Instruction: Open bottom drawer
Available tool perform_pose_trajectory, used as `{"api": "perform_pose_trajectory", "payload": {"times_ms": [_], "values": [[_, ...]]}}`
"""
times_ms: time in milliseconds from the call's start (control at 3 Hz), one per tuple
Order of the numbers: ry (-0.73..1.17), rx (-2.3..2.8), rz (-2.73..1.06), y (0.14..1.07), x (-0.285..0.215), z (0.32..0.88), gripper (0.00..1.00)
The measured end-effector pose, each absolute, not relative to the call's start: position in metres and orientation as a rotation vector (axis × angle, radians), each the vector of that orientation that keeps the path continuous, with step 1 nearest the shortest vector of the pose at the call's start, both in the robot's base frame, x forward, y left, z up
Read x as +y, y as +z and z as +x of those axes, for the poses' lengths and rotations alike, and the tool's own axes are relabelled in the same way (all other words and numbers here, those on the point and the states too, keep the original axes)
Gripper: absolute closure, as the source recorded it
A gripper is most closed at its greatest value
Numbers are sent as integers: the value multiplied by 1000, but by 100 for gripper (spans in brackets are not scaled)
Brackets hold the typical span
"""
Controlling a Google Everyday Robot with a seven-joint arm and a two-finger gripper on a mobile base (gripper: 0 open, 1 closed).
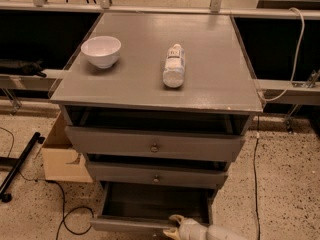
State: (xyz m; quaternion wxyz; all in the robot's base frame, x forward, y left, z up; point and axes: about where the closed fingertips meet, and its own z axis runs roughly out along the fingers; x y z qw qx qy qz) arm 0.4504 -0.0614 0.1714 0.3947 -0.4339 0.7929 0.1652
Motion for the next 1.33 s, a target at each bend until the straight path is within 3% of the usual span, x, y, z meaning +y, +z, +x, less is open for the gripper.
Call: {"api": "perform_pose_trajectory", "payload": {"times_ms": [1333], "values": [[447,2006,-1114,171,-55,433,100]]}}
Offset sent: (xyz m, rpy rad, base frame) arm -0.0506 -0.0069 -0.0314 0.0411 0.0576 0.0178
